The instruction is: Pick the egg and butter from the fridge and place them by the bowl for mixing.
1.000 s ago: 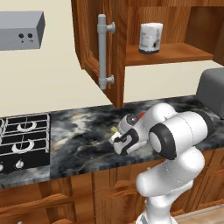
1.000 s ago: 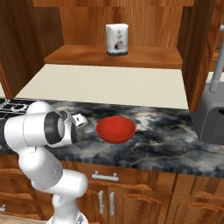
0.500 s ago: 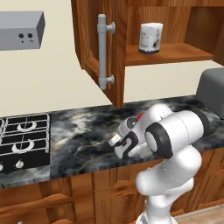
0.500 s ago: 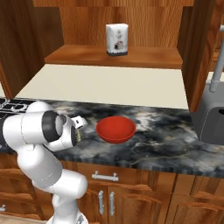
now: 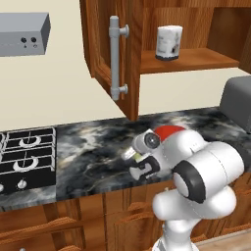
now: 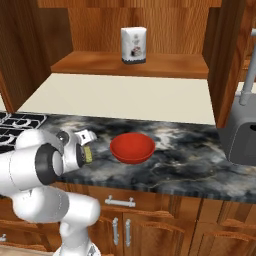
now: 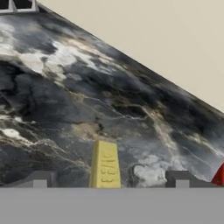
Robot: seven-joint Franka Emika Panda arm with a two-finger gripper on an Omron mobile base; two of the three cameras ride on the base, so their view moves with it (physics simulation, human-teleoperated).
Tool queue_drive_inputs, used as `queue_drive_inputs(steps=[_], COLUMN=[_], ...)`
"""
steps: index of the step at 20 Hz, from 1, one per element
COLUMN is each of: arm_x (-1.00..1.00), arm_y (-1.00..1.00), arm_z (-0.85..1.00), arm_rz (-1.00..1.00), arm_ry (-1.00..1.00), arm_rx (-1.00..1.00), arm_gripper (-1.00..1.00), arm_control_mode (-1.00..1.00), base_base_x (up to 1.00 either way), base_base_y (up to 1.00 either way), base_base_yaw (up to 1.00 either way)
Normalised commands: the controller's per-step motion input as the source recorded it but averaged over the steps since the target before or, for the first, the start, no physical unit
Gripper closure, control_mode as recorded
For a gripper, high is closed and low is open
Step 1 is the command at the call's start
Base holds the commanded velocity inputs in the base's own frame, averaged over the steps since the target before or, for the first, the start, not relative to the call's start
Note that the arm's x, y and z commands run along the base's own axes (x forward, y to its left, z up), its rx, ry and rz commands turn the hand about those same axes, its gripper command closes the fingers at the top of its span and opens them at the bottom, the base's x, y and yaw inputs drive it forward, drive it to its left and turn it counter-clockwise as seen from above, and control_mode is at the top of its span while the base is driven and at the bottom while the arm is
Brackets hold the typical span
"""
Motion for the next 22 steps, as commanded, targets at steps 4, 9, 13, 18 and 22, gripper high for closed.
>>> queue_drive_inputs(steps=[4, 9, 13, 18, 22], arm_x=[-0.36, -0.68, -1.00, -1.00, -1.00], arm_y=[-0.08, -0.29, -0.55, -0.65, -0.59], arm_z=[1.00, 1.00, 1.00, 1.00, 0.99], arm_rz=[-0.04, -0.08, -0.10, -0.10, -0.12], arm_ry=[0.00, 0.00, 0.02, 0.03, 0.06], arm_rx=[0.02, 0.06, 0.06, 0.01, 0.00], arm_gripper=[-1.00, -1.00, -1.00, -1.00, -1.00], arm_control_mode=[-1.00, -1.00, -1.00, -1.00, -1.00], base_base_x=[0.00, 0.00, 0.00, 0.00, 0.00], base_base_y=[0.00, 0.00, 0.00, 0.00, 0.00], base_base_yaw=[0.00, 0.00, 0.00, 0.00, 0.00])
